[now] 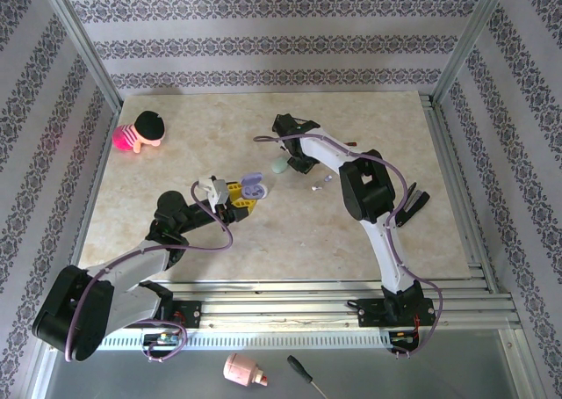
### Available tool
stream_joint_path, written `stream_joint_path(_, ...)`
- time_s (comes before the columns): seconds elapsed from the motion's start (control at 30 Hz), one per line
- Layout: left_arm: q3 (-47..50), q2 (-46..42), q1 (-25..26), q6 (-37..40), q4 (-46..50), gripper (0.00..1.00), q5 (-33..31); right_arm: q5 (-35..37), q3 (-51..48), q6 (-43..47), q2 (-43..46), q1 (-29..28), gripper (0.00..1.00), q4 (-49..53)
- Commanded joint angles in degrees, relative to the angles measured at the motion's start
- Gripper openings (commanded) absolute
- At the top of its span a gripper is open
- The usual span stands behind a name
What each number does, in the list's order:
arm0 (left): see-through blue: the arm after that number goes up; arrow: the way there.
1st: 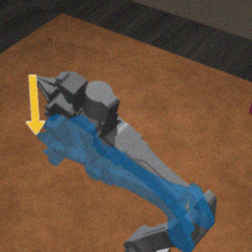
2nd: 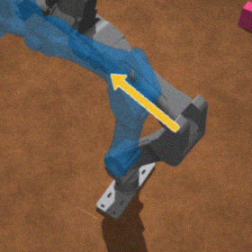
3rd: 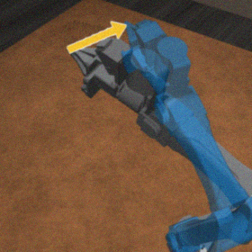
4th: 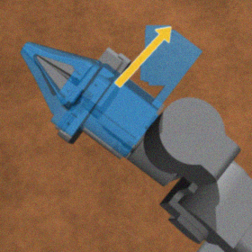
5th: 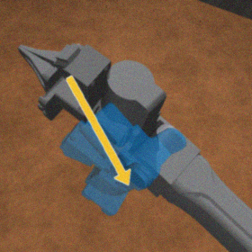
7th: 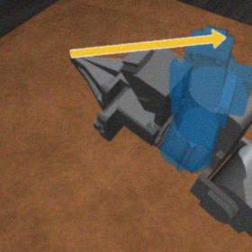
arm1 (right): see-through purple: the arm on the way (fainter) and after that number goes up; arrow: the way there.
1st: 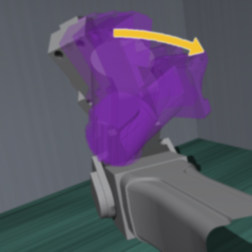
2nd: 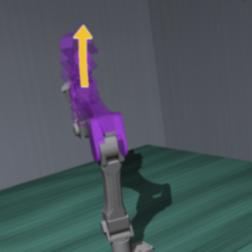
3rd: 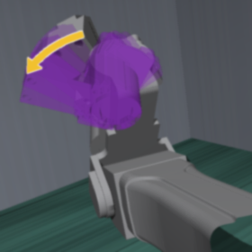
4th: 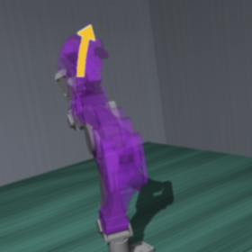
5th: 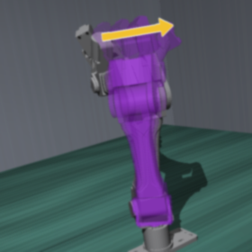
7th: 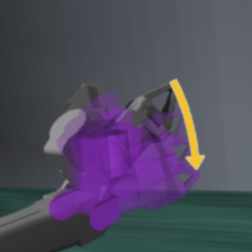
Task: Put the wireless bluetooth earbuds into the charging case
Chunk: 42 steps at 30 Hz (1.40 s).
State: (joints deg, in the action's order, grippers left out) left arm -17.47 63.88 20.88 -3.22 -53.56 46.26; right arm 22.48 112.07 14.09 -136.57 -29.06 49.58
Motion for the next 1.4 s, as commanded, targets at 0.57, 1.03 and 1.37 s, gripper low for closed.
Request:
stream_joint_path(0.57, 0.2, 0.3, -0.4, -0.6, -5.1, 0.34, 0.7, -18.3, -17.6, -12.3, 19.4, 2.1, 0.17, -6.7)
stream_joint_path(1.03, 0.5, 1.7, 0.0, -1.7, -6.8, 0.34, 2.4, -46.2, -48.0, -47.9, 40.7, 10.4, 0.16, -25.7)
stream_joint_path(1.37, 0.1, 4.9, 0.5, -2.3, -9.3, 0.34, 3.1, -60.9, -57.5, -56.9, 46.2, 13.8, 0.16, -32.6)
